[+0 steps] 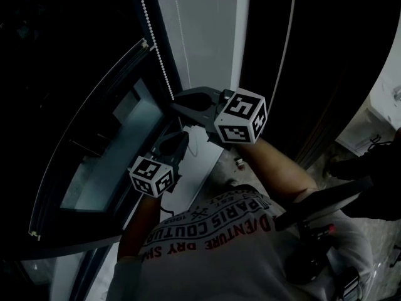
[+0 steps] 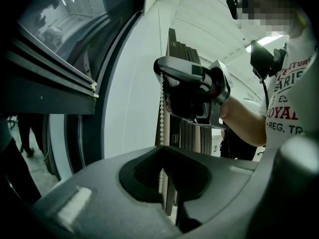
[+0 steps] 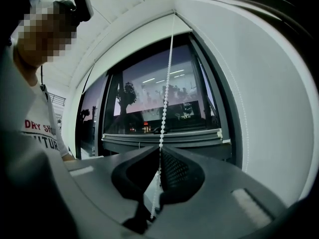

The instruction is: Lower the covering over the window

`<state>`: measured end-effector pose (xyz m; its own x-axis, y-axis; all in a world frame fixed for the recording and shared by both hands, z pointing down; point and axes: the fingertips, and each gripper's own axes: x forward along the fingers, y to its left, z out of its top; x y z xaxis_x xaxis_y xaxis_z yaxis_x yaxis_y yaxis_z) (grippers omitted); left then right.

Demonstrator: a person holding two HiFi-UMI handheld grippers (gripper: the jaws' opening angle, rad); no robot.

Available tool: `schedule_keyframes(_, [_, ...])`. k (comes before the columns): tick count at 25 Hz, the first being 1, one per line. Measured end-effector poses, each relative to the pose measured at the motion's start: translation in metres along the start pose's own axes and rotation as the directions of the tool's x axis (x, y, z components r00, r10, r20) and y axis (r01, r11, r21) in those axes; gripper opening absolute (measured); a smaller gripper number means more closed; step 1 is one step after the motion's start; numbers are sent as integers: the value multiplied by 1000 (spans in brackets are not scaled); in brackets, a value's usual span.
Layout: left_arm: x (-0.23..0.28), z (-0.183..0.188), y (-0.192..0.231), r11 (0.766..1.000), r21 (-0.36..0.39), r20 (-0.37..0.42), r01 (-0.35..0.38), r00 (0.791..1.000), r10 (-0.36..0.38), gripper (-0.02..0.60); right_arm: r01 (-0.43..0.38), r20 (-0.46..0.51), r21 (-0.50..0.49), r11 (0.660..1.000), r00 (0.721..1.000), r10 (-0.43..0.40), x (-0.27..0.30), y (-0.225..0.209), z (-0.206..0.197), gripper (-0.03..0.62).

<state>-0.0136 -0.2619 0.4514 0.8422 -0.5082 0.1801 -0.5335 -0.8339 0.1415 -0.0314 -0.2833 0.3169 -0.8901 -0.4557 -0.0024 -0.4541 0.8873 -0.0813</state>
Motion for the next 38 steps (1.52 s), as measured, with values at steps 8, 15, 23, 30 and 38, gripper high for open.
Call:
schedule_keyframes(8, [6,-13,-1,1000,20,-43,3,999,-2,5,11,-33,-21,1000,999,-12,-4,-5,-14,11])
schedule_keyframes(15, [15,-58,-1,1000,-14,-137,-7,991,5,5,25,-116,0,1000,993,-25,-8,-10,-59,11])
schedule_keyframes(23, [17,-102,-1,999,-39,-224,-19,975,9,5,30,-182,44,999,983,-22,-14,-8,-105,11])
schedule_keyframes(30, [14,-145,-2,997,-76,-300,-26,954,2,6,25,-251,84,996,968,-3,-15,1,-148,10])
schedule_keyframes(38, [-6,-177,8,995,-102,-411,-21,911,-23,75,54,-264,107,993,964,-23,-15,-4,-163,10])
